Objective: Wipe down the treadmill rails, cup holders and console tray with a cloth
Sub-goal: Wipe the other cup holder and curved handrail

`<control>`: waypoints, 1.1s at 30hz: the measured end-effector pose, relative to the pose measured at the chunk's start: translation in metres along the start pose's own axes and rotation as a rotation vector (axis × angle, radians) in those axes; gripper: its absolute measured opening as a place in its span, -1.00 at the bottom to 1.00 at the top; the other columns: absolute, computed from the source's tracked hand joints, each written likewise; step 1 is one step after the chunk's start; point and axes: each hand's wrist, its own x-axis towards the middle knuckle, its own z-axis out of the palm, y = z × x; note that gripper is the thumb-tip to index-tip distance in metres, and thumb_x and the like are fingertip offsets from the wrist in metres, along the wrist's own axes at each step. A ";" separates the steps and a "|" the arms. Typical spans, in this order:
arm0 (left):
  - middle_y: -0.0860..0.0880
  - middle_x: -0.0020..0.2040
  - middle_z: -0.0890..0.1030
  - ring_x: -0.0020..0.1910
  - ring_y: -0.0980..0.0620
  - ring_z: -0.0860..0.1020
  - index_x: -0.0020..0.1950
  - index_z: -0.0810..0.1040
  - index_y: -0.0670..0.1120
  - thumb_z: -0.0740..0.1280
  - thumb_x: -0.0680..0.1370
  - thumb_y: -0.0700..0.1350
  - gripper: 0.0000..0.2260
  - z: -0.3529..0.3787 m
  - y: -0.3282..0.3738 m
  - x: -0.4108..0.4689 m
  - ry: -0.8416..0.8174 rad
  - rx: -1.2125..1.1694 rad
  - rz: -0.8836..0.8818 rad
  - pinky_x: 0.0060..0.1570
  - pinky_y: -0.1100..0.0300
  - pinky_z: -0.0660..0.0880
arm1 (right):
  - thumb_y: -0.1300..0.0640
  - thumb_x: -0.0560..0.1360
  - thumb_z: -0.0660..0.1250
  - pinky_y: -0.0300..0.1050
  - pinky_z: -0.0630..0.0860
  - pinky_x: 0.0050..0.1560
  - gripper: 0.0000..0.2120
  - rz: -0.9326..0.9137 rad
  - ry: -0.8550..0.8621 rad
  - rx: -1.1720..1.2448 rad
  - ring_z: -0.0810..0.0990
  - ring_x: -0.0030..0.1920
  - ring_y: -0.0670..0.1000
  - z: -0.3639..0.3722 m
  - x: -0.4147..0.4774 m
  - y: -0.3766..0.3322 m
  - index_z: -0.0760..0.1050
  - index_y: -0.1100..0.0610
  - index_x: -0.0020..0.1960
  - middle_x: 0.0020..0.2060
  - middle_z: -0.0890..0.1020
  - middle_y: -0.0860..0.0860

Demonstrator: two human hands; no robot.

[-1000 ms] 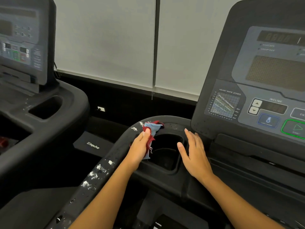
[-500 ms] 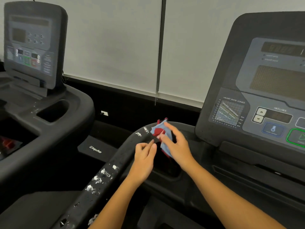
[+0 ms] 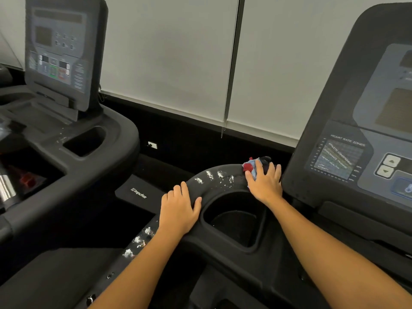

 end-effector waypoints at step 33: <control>-0.15 0.17 0.53 0.08 -0.11 0.54 0.42 0.29 -0.25 0.12 0.40 0.25 -0.24 -0.005 0.004 -0.006 0.106 -0.013 -0.026 0.08 -0.08 0.45 | -0.08 0.62 -0.08 0.24 -0.28 0.44 -0.60 -0.566 -0.236 -0.191 -0.07 0.50 0.16 0.054 -0.007 -0.096 0.20 -0.13 0.43 0.48 0.15 0.12</control>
